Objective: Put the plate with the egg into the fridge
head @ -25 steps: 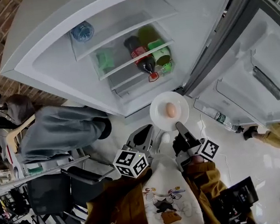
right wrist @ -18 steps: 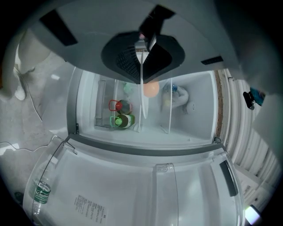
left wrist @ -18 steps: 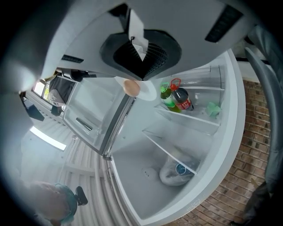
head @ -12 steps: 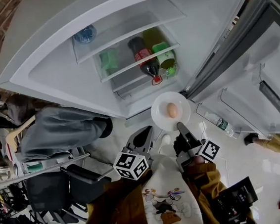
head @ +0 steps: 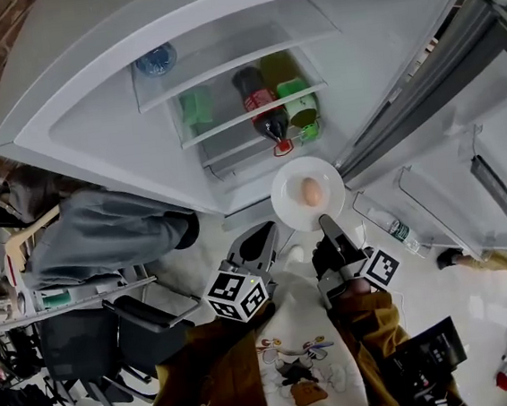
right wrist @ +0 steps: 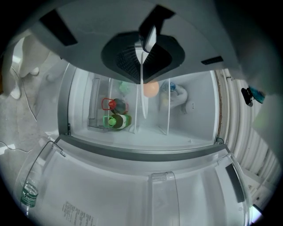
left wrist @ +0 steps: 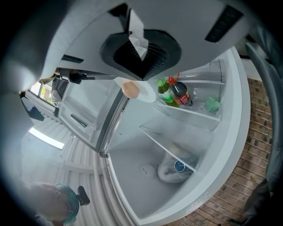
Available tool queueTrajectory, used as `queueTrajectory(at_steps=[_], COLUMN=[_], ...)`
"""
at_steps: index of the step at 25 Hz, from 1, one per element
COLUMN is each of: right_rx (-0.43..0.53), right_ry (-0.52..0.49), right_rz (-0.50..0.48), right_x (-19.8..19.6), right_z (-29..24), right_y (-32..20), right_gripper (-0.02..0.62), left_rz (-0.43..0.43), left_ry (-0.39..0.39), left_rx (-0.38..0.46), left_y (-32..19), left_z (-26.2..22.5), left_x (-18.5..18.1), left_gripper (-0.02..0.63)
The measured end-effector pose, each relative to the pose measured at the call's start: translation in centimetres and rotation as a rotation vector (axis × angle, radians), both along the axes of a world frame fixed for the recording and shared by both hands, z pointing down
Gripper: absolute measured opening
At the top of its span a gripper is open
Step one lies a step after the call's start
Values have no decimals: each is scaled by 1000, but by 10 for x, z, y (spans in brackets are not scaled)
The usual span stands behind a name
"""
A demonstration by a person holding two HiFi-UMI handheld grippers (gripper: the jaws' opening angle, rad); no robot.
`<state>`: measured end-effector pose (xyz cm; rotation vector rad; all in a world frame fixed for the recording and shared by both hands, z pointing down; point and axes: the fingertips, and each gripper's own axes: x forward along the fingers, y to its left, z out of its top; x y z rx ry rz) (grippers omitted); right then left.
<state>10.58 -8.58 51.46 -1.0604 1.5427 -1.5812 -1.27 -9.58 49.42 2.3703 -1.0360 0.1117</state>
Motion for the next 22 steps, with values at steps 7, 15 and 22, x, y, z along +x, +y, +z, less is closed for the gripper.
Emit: queueTrajectory(at_steps=[7, 15, 22], right_rx=[20, 44, 85], right_ry=[-11, -19, -16], right_rz=[-22, -37, -47], right_x=[4, 5, 1], right_z=[-19, -47, -69], right_y=[-16, -31, -42], right_gripper=[20, 20, 20], left_rz=[-41, -71, -74], left_ry=[-7, -26, -16], left_rx=[17, 48, 115], left_y=[-9, -23, -34], left_z=[-11, -36, -63], left_x=[1, -2, -3], left_gripper=[6, 6, 6])
